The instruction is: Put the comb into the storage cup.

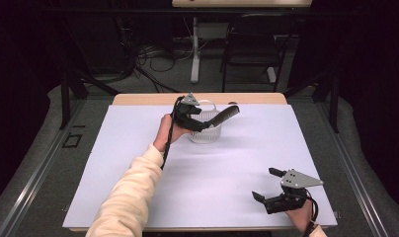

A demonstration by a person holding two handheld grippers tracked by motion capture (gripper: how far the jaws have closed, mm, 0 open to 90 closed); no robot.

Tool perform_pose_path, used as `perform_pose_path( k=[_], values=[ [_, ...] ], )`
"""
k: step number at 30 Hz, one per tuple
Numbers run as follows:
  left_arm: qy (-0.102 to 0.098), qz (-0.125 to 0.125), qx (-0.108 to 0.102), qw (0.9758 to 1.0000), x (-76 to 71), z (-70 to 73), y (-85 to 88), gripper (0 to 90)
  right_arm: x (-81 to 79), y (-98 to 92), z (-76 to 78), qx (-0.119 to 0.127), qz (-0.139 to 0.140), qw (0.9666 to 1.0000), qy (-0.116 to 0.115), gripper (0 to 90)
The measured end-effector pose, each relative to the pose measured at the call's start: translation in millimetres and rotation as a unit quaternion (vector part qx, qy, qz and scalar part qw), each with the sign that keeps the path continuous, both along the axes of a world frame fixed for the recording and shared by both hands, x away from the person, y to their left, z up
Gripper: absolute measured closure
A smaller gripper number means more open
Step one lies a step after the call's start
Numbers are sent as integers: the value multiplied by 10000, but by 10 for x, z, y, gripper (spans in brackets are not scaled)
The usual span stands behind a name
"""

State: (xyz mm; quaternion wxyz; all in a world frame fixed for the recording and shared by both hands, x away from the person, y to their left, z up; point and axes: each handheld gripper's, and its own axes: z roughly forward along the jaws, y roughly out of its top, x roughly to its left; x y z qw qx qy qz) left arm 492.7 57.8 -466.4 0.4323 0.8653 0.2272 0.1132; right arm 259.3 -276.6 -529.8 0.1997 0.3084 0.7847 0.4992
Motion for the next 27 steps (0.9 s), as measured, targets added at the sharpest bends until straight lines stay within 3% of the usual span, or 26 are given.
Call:
perform_pose_path(
  k=[14,27],
  values=[
    [102,-131,472,9987,-122,180,27,104,-15,-7,-1,14,-15,10000,9,0],
    [202,-44,711,9973,-285,287,97,29,-13,-4,-1,11,-11,10000,6,0]
  ],
)
